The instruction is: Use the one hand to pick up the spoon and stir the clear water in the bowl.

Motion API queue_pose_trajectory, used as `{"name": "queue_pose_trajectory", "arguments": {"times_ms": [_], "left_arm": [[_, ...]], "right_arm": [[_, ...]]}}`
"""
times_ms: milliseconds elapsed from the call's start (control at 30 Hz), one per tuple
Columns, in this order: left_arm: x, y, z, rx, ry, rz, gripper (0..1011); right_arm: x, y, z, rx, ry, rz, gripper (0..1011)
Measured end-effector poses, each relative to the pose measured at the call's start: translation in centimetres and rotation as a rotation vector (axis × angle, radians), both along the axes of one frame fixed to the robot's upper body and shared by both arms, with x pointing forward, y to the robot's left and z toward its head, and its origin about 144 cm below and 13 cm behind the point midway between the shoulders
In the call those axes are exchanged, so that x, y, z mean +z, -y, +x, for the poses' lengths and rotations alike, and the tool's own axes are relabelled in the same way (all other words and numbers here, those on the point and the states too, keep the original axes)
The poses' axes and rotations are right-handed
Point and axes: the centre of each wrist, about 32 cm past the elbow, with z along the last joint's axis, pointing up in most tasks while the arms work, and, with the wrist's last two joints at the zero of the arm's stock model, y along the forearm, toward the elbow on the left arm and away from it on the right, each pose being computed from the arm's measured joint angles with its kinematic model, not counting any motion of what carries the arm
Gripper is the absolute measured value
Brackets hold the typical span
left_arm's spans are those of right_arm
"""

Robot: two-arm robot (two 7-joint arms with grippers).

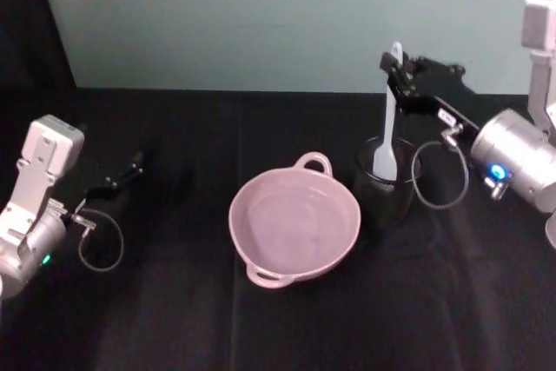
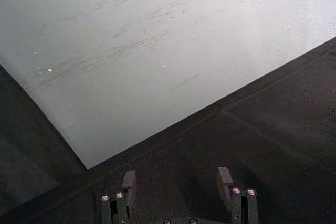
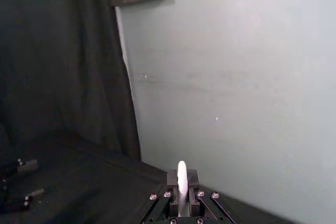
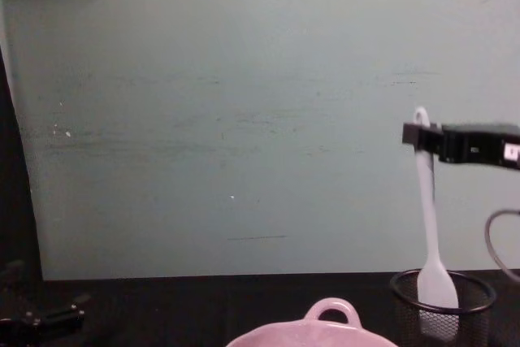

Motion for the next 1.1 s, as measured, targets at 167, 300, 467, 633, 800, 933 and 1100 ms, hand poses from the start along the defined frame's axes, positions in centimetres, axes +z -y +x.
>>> {"name": "queue_pose_trajectory", "arguments": {"times_ms": [167,300,467,633,800,933,1100], "left_arm": [[0.0,0.0,0.0,0.0,0.0,0.0,1011],[0.0,0.0,0.0,0.0,0.0,0.0,1011],[0.0,0.0,0.0,0.0,0.0,0.0,1012],[0.0,0.0,0.0,0.0,0.0,0.0,1011],[0.0,0.0,0.0,0.0,0.0,0.0,1011],[0.0,0.0,0.0,0.0,0.0,0.0,1011],[0.0,0.0,0.0,0.0,0.0,0.0,1011]], "right_arm": [[-2.0,0.5,0.1,-0.001,-0.077,0.106,110],[-3.3,0.9,0.0,-0.009,-0.13,0.175,110],[-4.3,1.3,0.0,-0.02,-0.162,0.214,110],[-4.8,1.6,-0.1,-0.028,-0.18,0.242,110],[-5.2,2.1,-0.3,-0.055,-0.198,0.258,171],[-5.4,2.7,-0.5,-0.08,-0.205,0.261,292],[-5.4,4.0,-1.1,-0.125,-0.209,0.244,449]]}}
